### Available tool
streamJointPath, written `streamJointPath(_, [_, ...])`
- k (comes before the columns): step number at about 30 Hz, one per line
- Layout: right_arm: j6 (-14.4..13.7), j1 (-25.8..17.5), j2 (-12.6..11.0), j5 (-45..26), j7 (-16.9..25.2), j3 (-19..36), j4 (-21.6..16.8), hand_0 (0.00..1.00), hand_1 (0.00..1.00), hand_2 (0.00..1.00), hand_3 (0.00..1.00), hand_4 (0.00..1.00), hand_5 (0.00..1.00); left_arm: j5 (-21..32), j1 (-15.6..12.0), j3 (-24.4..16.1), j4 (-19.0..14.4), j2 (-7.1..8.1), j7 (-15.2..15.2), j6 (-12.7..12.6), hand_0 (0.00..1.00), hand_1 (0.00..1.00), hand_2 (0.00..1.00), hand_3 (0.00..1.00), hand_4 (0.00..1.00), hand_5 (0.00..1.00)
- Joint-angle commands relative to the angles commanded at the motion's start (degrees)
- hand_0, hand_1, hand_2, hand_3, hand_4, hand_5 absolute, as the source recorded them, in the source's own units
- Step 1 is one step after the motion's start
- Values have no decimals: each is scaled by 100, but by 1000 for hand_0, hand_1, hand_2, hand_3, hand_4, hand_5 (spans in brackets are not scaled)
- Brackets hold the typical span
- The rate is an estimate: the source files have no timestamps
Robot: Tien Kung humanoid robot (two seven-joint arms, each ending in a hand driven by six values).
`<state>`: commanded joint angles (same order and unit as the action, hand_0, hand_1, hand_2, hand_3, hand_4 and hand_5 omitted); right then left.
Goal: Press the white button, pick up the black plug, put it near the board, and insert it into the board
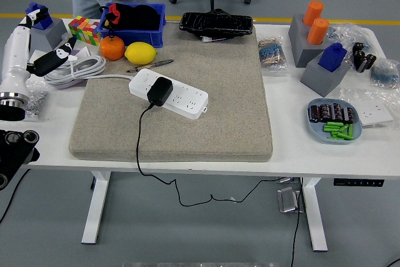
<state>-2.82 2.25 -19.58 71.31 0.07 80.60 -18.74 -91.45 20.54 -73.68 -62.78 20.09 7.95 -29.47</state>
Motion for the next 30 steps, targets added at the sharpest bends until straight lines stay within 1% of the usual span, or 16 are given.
streamJointPath(4, [-10, -17, 2, 4, -1, 17, 30, 737, 608, 571, 585, 636, 336, -48, -243, -453, -31, 57, -22, 74, 879, 828, 794, 809, 812, 325])
streamJointPath(6, [-10, -29, 9, 9, -10, 28, 46, 738, 610, 571, 584, 637, 336, -77, -300, -638, -43, 57, -45, 101, 878, 825, 791, 803, 804, 312])
streamJointPath(13, [-6, -41, 9, 25, -27, 58, 40, 739, 610, 573, 585, 637, 336, -183, -335, -1066, -137, -40, -93, 137, 878, 822, 788, 800, 799, 299])
streamJointPath(24, [9, -23, -17, 56, -44, 183, 42, 740, 613, 576, 588, 641, 332, -266, -277, -1132, -177, -67, -168, 164, 879, 822, 788, 799, 790, 284])
streamJointPath(30, [17, -21, -6, 70, -57, 223, 58, 740, 613, 577, 589, 642, 333, -274, -292, -1145, -204, -63, -206, 192, 879, 819, 788, 799, 787, 281])
